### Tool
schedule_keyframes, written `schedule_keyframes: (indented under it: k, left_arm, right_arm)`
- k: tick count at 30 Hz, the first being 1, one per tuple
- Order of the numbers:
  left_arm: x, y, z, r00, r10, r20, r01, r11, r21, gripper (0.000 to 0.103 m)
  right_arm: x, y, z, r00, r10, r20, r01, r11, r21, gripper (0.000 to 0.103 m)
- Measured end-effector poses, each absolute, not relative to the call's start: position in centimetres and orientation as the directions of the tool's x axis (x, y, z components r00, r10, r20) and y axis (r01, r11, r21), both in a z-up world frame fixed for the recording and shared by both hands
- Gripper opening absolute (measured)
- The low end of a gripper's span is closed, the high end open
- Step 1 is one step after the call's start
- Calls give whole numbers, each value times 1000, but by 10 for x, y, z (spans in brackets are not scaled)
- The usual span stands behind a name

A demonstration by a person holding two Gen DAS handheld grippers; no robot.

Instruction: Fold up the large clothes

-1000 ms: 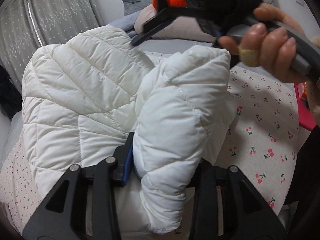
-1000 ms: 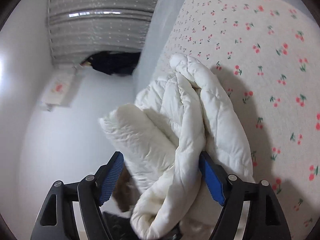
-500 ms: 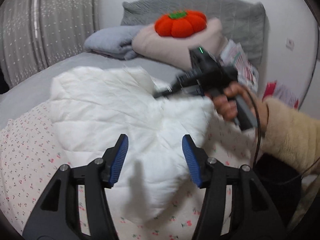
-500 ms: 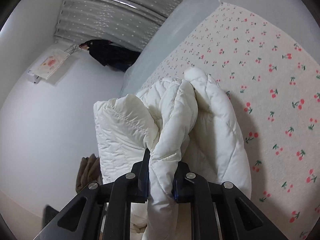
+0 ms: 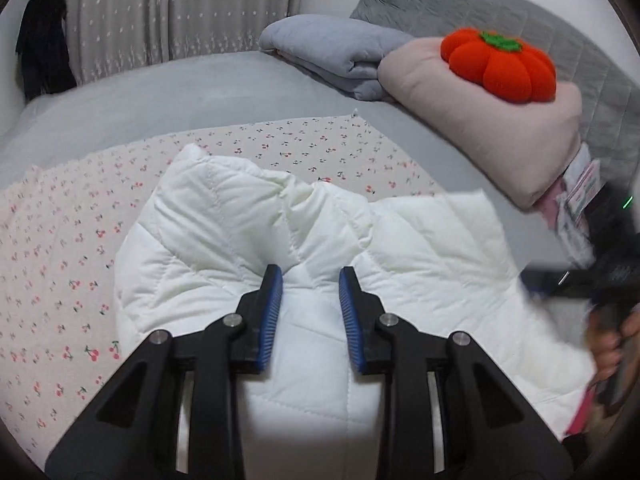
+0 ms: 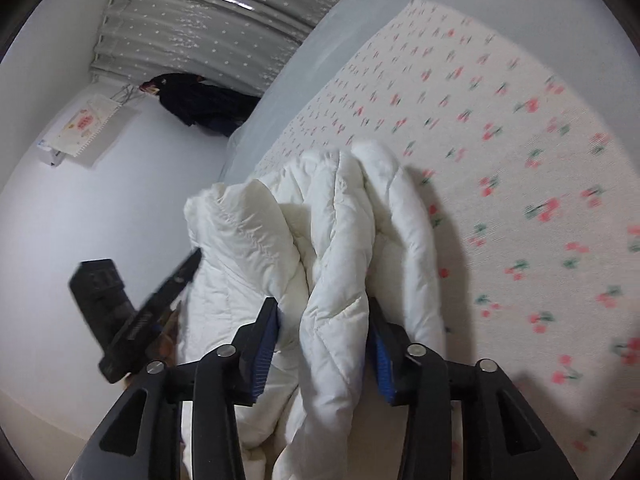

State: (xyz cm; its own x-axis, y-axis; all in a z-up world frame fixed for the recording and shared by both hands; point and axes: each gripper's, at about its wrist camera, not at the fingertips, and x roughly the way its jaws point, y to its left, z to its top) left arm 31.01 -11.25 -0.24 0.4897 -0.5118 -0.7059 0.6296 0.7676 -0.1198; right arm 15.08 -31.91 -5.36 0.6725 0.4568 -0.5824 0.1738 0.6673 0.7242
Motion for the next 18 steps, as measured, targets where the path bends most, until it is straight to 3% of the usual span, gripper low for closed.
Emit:
schedule_keyframes:
  k: [3, 7, 9, 13, 18]
  left_arm:
    - [305, -118, -6, 520, -469, -714, 630, 775, -50, 32]
    - [308, -123, -9, 542, -430, -723, 628, 778, 8, 32]
    - [312, -124, -8, 546, -425, -722, 628, 778, 17, 32]
    - [324, -111, -9, 557, -428, -712, 603, 798, -9, 34]
    - [335, -111, -19, 551, -447, -704, 603, 797, -34, 34]
  right_arm:
    - [122, -319, -2, 758, 203, -620, 267, 771, 578, 49]
    - [117, -258, 39, 820, 113, -561, 195, 867, 459, 49]
    - [127, -219, 40, 817, 45, -575, 173, 932, 319, 49]
    - [156, -191, 0, 723, -192, -663, 295, 955, 44, 33]
    - [170, -213, -41, 647, -118, -754, 321, 938, 129, 34]
